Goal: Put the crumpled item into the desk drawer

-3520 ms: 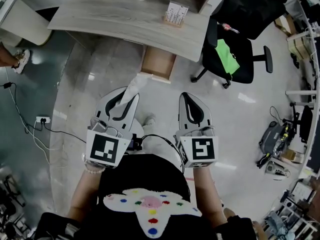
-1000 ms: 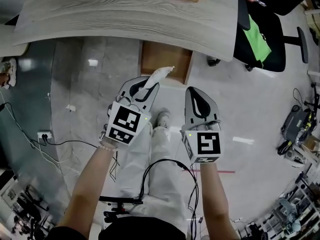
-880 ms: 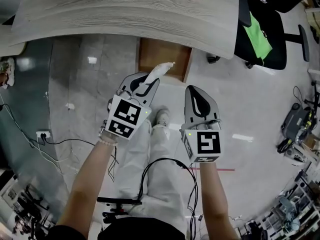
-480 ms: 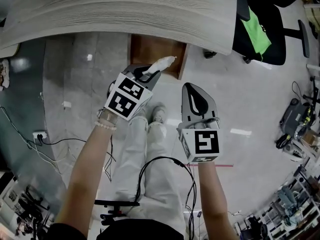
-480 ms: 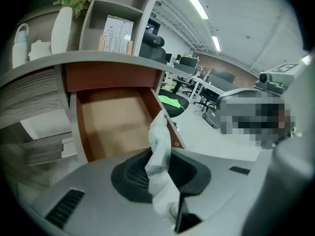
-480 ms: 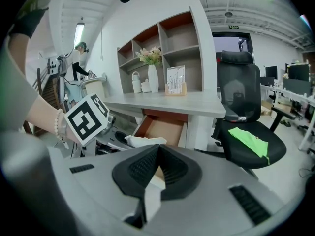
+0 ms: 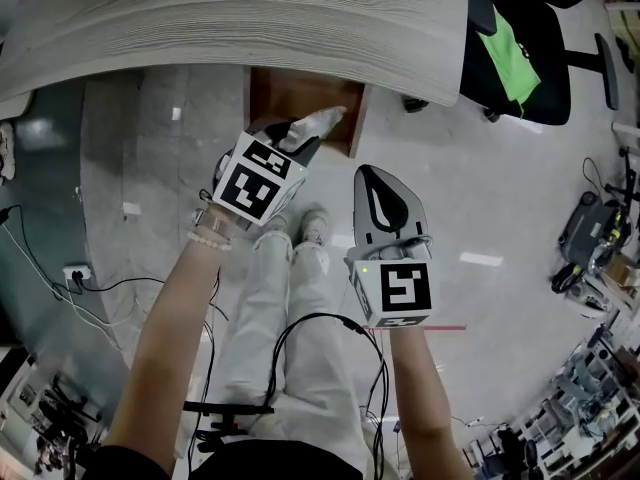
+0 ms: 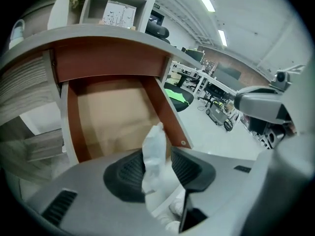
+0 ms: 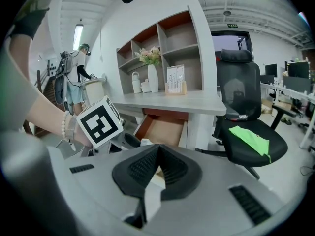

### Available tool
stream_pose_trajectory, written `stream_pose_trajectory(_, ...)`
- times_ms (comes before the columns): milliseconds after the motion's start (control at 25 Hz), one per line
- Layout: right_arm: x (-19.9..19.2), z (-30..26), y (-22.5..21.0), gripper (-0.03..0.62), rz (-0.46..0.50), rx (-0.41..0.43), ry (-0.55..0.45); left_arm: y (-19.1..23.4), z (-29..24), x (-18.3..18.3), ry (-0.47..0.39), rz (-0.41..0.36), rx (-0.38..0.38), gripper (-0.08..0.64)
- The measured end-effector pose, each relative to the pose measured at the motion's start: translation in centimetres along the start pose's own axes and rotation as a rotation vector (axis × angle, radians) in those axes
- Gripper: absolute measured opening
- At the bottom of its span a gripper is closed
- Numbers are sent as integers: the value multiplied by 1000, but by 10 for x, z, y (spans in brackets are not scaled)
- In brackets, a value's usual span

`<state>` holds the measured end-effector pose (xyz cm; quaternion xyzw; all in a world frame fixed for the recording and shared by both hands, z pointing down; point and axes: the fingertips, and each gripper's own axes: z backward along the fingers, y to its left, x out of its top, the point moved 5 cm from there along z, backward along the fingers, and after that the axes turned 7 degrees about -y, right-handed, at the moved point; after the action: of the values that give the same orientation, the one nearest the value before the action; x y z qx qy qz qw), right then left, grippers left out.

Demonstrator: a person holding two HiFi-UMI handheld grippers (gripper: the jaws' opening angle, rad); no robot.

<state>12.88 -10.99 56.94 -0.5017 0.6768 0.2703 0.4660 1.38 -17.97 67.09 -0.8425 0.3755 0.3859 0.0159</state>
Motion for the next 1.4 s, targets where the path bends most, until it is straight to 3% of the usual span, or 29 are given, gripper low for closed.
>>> stream_pose_trajectory(200, -2, 4, -1, 5, 2, -6, 7, -3, -1, 1, -17, 1, 41, 244)
stream_pose_trajectory(360, -5, 8, 0, 5, -2, -15, 13, 0, 3, 2, -38, -48, 100, 306)
stream_pose_trajectory(640, -6, 15, 5, 5, 3, -26, 11, 11, 25, 3, -119, -23, 178, 327)
stream_pose_trajectory(840, -6, 19, 10, 5, 1, -30, 14, 11, 44, 2, -191, -30, 213, 237)
stream_pose_trajectory(1080, 4, 23, 22, 5, 10, -35, 4, -1, 74, 5, -278, -54, 242, 50)
stream_pose_trajectory(1400, 36, 44, 41, 5, 1, -42, -22, -38, 125, 25, -350, -65, 193, 12)
